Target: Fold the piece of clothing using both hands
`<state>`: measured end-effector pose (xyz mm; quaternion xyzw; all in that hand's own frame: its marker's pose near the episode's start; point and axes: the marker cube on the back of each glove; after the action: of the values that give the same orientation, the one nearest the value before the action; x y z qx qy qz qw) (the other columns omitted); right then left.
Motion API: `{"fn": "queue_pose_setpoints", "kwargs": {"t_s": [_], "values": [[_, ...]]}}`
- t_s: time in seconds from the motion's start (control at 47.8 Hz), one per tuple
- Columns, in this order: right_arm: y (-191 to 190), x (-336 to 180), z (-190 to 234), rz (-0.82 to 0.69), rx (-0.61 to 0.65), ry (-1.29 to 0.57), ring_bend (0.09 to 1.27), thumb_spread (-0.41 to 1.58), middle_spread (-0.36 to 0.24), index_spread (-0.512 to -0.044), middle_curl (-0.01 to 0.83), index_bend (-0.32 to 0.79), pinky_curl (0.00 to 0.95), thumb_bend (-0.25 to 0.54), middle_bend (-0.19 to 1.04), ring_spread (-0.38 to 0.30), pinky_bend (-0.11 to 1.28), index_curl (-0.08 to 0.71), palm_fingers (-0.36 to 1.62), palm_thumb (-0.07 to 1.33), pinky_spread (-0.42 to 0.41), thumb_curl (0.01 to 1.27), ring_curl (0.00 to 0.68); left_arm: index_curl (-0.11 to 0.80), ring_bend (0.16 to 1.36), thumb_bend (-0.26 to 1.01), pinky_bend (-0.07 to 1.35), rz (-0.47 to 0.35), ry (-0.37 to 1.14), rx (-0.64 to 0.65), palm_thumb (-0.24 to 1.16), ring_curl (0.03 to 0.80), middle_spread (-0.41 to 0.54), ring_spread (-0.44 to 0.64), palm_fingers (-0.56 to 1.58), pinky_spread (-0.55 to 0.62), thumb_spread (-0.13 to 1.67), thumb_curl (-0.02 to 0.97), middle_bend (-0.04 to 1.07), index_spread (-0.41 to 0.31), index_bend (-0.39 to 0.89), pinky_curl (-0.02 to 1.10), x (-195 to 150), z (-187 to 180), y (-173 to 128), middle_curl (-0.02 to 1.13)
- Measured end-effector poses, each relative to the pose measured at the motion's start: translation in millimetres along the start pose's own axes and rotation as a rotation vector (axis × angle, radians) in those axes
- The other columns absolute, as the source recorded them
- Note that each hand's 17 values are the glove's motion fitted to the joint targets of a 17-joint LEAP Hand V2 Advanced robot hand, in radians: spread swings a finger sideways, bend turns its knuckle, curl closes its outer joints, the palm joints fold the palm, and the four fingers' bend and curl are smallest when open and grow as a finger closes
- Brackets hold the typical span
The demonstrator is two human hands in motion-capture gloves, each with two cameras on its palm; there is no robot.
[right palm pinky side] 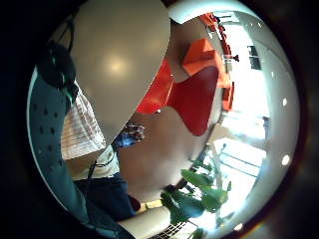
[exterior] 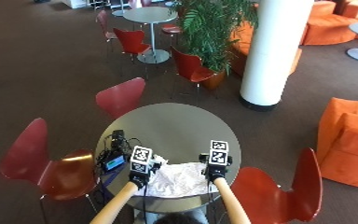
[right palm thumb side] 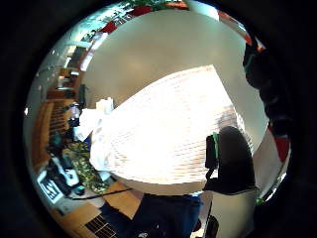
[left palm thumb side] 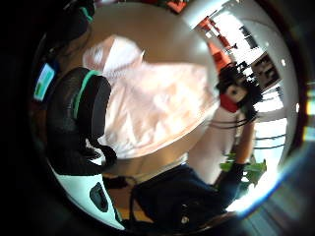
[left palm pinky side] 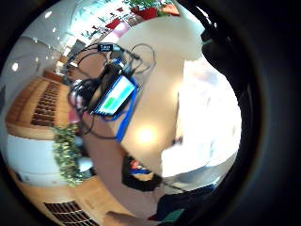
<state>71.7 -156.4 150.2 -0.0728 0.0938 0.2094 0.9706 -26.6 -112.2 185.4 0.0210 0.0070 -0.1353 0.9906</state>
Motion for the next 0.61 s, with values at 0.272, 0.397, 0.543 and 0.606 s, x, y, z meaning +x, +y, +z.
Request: {"fn": "queue_pose_setpoints", "kwargs": {"t_s": [0.272, 0.397, 0.543, 0.606], "values": [[64, 5, 24, 0.000, -0.241, -0.024, 0.54, 1.02, -0.133, -0.200, 0.465, 0.03, 0.400, -0.039, 0.20, -0.200, 0.68, 0.243, 1.05, 0.80, -0.292, 0.55, 0.451, 0.453, 0.37, -0.02, 0.23, -0.021, 0.112, -0.269, 0.35, 0.400, -0.034, 0.05, 0.49, 0.04, 1.43, 0.316, 0.12, -0.137, 0.19, 0.39, 9, 22, 72, 0.34], [65, 5, 31, 0.022, -0.178, -0.022, 0.54, 1.06, -0.115, -0.186, 0.467, 0.02, 0.401, -0.031, 0.19, -0.187, 0.68, 0.207, 0.99, 0.75, -0.264, 0.52, 0.453, 0.445, 0.38, -0.02, 0.22, -0.113, 0.081, -0.316, 0.29, 0.387, 0.002, 0.11, 0.43, 0.10, 1.43, 0.284, 0.13, -0.117, 0.18, 0.38, 4, 24, 84, 0.31], [53, 4, 30, 0.009, -0.052, -0.062, 0.55, 1.07, -0.117, -0.178, 0.470, 0.03, 0.393, -0.016, 0.20, -0.200, 0.71, 0.170, 1.03, 0.76, -0.276, 0.50, 0.447, 0.438, 0.39, -0.02, 0.23, -0.129, 0.056, -0.316, 0.23, 0.375, 0.022, 0.16, 0.41, 0.15, 1.42, 0.258, 0.14, -0.103, 0.18, 0.38, 6, 37, 81, 0.30], [53, 4, 29, 0.022, -0.042, -0.074, 0.56, 1.06, -0.125, -0.179, 0.470, 0.04, 0.388, -0.012, 0.20, -0.217, 0.71, 0.161, 1.08, 0.79, -0.295, 0.50, 0.445, 0.437, 0.38, -0.02, 0.23, -0.113, 0.047, -0.275, 0.22, 0.372, 0.030, 0.18, 0.39, 0.16, 1.42, 0.251, 0.14, -0.099, 0.18, 0.38, 11, 38, 78, 0.30]]}}
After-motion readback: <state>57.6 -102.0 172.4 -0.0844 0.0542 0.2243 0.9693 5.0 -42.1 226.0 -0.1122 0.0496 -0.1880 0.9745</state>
